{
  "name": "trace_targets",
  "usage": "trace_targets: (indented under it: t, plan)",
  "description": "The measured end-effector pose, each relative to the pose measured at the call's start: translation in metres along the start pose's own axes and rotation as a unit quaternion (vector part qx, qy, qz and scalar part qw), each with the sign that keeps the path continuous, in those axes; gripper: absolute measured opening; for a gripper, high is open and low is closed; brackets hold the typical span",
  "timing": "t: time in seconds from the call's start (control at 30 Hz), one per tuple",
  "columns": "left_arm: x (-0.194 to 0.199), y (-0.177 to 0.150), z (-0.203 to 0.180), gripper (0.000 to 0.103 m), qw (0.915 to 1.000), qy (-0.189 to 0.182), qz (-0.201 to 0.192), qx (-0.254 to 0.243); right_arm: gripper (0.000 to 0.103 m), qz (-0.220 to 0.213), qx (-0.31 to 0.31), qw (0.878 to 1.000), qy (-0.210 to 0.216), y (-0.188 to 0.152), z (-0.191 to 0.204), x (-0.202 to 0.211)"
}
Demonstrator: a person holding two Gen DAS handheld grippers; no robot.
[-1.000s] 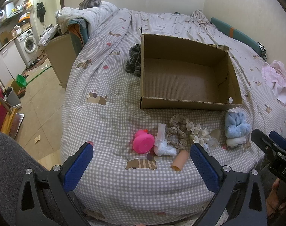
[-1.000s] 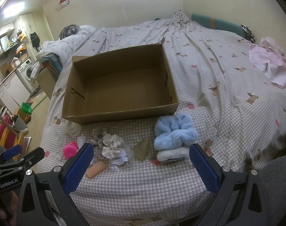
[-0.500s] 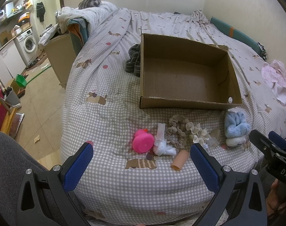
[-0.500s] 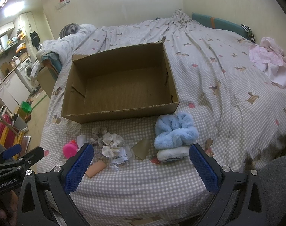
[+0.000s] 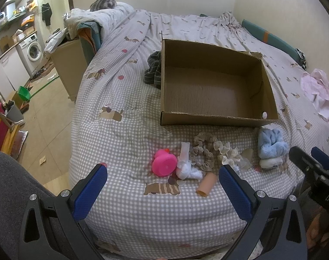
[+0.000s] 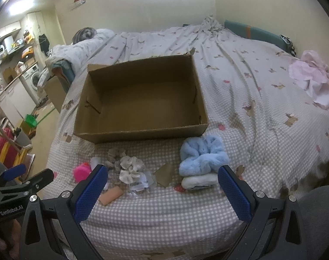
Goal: Organize soft objects
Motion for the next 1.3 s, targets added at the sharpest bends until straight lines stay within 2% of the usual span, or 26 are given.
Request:
trace_targets:
  t: [0.3, 0.4, 0.6, 0.67, 0.77, 0.9, 0.97, 1.1, 1.13, 1.17, 1.27, 1.3]
  plan:
    - [0.001, 0.002, 0.0, 0.103, 0.9999, -0.004, 0.01, 0.004, 0.103, 0.0, -0.026, 0.999, 0.02, 0.005, -0.012, 0.006]
    - [0.004, 0.012, -0.001, 0.103, 0.9997, -0.013, 0.018, 0.009, 0.103, 0.004, -0.025, 0.999, 0.03, 0.013, -0.016, 0.009]
    - [0.0, 0.04, -0.006, 0.103, 0.9996, 0.001, 0.029, 0.001, 0.103, 0.022, -0.034, 0.997, 0.065, 0.036, -0.038, 0.003]
    - [-0.008, 0.048, -0.007, 0.103, 0.9992, 0.003, 0.04, -0.003, 0.103, 0.044, -0.043, 0.996, 0.06, 0.043, -0.053, -0.007]
    - [-0.026, 0.06, -0.007, 0.103, 0.998, 0.013, 0.061, -0.012, 0.103, 0.098, -0.045, 0.992, 0.067, 0.046, -0.072, -0.034]
    - [-0.046, 0.062, 0.003, 0.103, 0.9957, -0.009, 0.09, 0.019, 0.103, 0.2, -0.041, 0.975, 0.092, 0.028, -0.079, -0.085]
    - [-0.056, 0.058, 0.008, 0.103, 0.995, -0.005, 0.097, 0.022, 0.103, 0.228, -0.045, 0.967, 0.1, 0.017, -0.076, -0.104]
    - [-0.069, 0.053, 0.016, 0.103, 0.9911, -0.006, 0.122, 0.053, 0.103, 0.25, 0.021, 0.967, 0.045, 0.003, -0.059, -0.132]
    - [-0.07, 0.053, 0.018, 0.103, 0.991, -0.007, 0.12, 0.059, 0.092, 0.25, 0.036, 0.967, 0.035, 0.0, -0.053, -0.137]
    - [-0.069, 0.055, 0.021, 0.103, 0.9917, -0.003, 0.112, 0.064, 0.087, 0.254, 0.047, 0.966, 0.029, -0.002, -0.048, -0.142]
    - [-0.067, 0.061, 0.025, 0.103, 0.9929, 0.007, 0.095, 0.071, 0.077, 0.267, 0.085, 0.96, 0.001, -0.009, -0.038, -0.155]
    - [-0.068, 0.062, 0.026, 0.103, 0.9928, 0.007, 0.095, 0.074, 0.061, 0.266, 0.091, 0.959, -0.006, -0.01, -0.037, -0.157]
Point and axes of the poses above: each gripper's, at about its wrist camera, not at the fingertips, and x roughly against the way its jaws point, z to its left, y to its top, the point moved 3 cm from there along -x, roughly the way its jaws point, and after that the axes turned 12 degrees about x, right-handed, at the moved point
